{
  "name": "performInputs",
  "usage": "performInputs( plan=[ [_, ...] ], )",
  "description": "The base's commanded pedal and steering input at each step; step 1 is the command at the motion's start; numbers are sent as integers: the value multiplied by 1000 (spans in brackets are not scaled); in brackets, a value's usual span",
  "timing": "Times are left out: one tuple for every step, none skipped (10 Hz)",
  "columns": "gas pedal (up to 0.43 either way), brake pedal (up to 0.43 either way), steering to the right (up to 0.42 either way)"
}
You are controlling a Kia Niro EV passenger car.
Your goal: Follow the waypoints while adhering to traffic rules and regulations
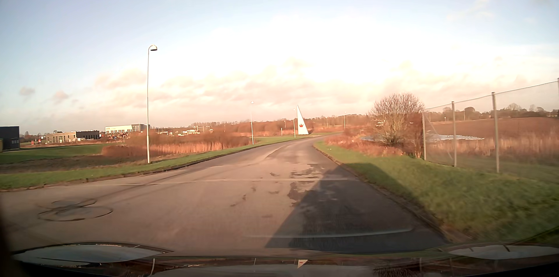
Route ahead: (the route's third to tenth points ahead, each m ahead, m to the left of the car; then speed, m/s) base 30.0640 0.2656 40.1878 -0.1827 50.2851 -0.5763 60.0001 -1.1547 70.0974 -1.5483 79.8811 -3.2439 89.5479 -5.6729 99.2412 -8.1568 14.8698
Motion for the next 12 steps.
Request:
performInputs(
  plan=[
    [150, 0, -3],
    [150, 0, -3],
    [150, 0, -3],
    [150, 0, -2],
    [150, 0, 0],
    [150, 0, 1],
    [130, 0, 2],
    [118, 0, 3],
    [118, 0, 3],
    [118, 0, 2],
    [118, 0, 2],
    [118, 0, 2]
  ],
)
